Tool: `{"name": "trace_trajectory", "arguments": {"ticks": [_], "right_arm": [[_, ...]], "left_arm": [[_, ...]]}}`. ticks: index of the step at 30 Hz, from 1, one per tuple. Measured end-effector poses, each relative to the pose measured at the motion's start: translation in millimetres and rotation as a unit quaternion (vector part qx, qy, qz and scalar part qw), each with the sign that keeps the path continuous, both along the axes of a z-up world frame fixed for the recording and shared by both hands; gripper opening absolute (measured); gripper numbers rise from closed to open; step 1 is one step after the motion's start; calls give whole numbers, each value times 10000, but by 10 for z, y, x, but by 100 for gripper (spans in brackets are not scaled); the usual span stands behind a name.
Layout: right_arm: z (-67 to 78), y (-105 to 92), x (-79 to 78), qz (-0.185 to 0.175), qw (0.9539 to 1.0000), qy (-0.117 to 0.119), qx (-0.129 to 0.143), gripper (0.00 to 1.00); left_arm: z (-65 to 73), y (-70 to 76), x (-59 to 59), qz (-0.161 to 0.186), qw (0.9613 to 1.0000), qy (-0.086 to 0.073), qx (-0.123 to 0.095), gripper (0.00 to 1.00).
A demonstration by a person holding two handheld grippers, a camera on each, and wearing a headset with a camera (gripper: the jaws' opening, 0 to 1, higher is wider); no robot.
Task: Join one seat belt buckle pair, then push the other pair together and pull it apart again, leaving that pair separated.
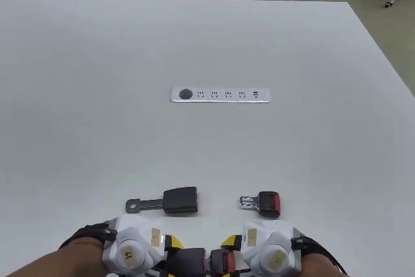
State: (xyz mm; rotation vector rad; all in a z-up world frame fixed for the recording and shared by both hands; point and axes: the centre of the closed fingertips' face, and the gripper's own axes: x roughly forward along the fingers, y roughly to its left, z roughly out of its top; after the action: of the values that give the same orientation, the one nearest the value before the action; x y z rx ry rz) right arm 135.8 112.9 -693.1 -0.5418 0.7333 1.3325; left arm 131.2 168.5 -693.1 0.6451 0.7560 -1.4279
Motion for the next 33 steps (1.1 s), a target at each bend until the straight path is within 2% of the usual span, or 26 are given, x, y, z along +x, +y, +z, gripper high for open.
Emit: {"name": "trace_trajectory", "arguments": {"ticks": [9,12,14,15,17,19,20,22,23,24,26,28,31,33], "right_arm": [[-35,1,23,-78,9999,-8,-92,35],[-23,-7,15,-28,9999,-106,-124,35],[-28,-4,22,-38,9998,-113,-130,36],[-28,-4,23,-57,9998,-123,-137,36],[-19,-4,28,-79,9996,-215,-141,36],[-13,-18,49,-224,9994,-227,-114,39],[20,-12,60,-326,9993,-187,25,43],[54,-25,84,-641,9978,20,145,55],[73,-27,94,-641,9978,20,191,64],[67,-45,129,-691,9973,-17,262,67],[112,-80,152,-742,9968,-65,285,65],[123,-107,169,-754,9967,-116,267,64],[129,-169,194,-847,9961,-131,192,67],[183,-214,213,-903,9956,-166,204,66]], "left_arm": [[-7,-16,0,14,9997,-3,252,34],[-1,-24,0,119,9994,17,321,34],[4,-31,10,252,9990,90,365,35],[11,-27,17,337,9986,107,396,36],[14,-6,42,396,9982,34,458,43],[51,-28,37,531,9979,140,337,53],[90,-46,49,738,9968,255,175,54],[143,-50,81,847,9961,238,77,55],[183,-81,45,976,9942,443,-55,57],[208,-96,24,1035,9930,555,-124,63],[199,-64,76,1103,9927,462,-153,72],[247,-57,85,1177,9920,430,-150,73],[300,-46,111,1208,9921,299,-164,75],[325,-31,132,1240,9919,236,-157,79]]}}
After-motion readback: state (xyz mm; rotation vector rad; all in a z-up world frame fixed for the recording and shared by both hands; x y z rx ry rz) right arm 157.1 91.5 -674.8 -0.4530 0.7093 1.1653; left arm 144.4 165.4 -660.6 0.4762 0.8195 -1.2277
